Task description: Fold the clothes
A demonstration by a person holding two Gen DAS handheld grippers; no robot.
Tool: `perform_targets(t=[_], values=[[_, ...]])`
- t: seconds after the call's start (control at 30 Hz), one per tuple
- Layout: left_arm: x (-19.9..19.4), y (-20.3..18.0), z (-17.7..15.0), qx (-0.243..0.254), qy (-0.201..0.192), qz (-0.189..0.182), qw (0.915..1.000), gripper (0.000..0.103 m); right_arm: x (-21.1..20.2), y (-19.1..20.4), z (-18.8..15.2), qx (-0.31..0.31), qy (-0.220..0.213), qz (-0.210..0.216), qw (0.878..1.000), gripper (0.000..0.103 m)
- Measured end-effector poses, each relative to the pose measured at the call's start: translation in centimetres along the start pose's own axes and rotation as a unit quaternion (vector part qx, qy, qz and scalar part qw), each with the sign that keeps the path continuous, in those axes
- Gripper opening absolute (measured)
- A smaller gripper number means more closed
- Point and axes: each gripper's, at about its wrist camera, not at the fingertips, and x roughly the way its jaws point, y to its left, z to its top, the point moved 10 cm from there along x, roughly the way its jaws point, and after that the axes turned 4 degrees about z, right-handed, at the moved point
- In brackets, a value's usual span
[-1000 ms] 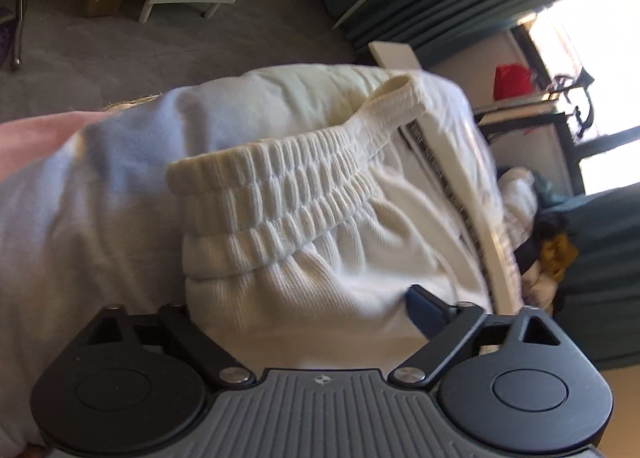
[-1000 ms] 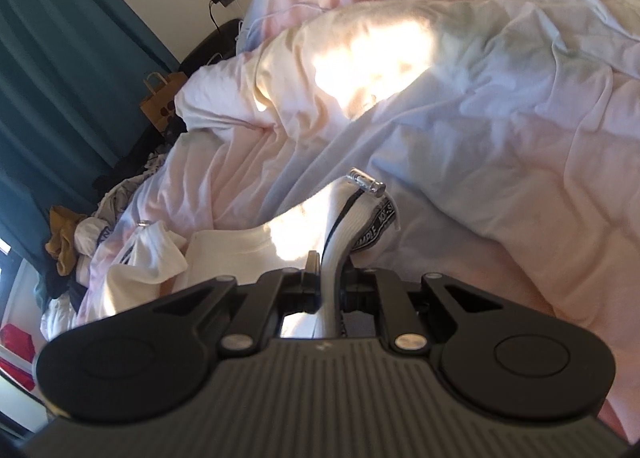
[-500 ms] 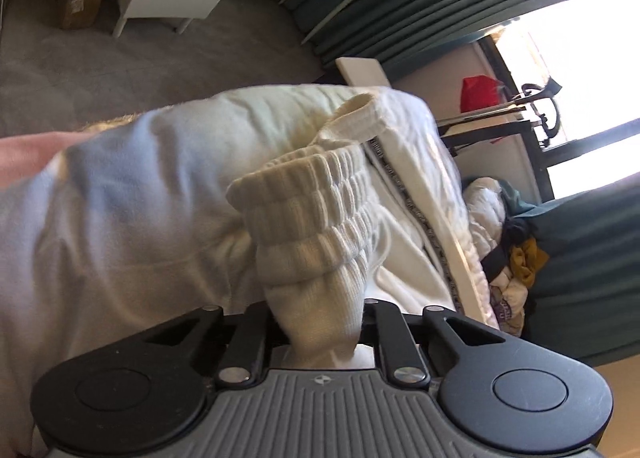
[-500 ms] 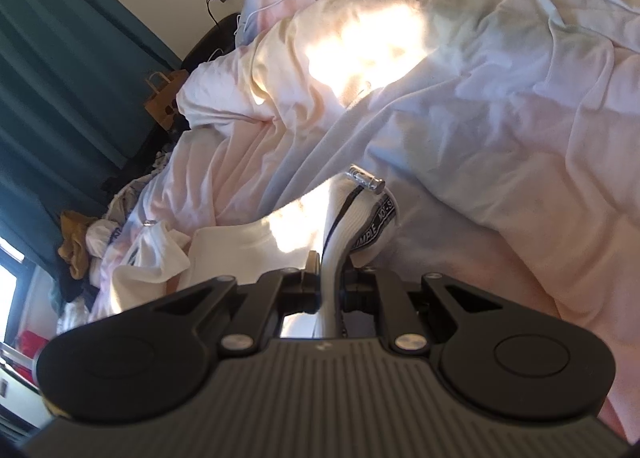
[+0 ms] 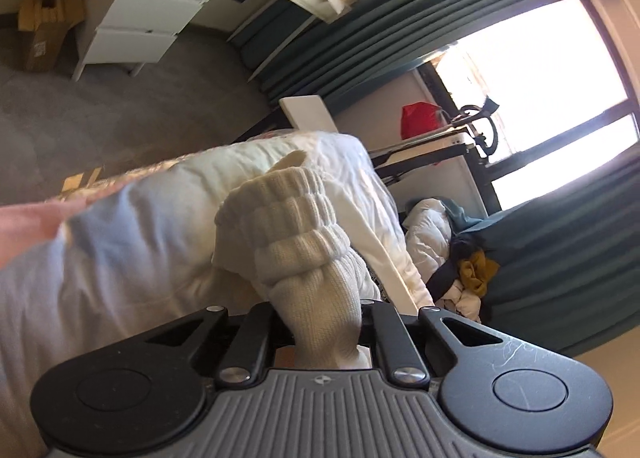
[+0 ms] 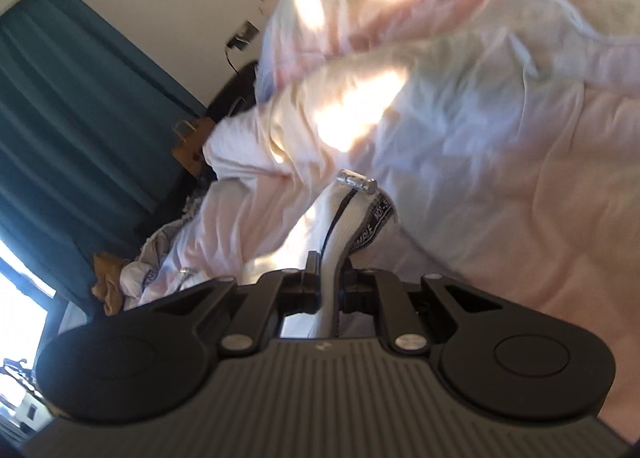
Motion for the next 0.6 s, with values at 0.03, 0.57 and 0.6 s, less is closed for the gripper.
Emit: perform_targets(t=[0.03, 0.57, 0.6], values=[[0.1, -0.1, 0.1, -0.004, 0.001, -0.002, 1.0000, 0.010, 0.1, 0.0, 0.0, -0.001, 0.003, -0.002, 1.000, 0.011], [12.6, -9.6, 9.2, 0.040, -0.014, 0.012, 0.9990, 0.011, 9.3, 18.8, 0.1, -0.217, -0.038, 0.048, 0.974, 0.011], [14.4, -10.1, 9.8, 0.048, -0.014, 0.019, 0.9986, 0.011, 11.0, 20.5, -0.5, -0.234, -0.034, 0.051, 0.970, 0.010]])
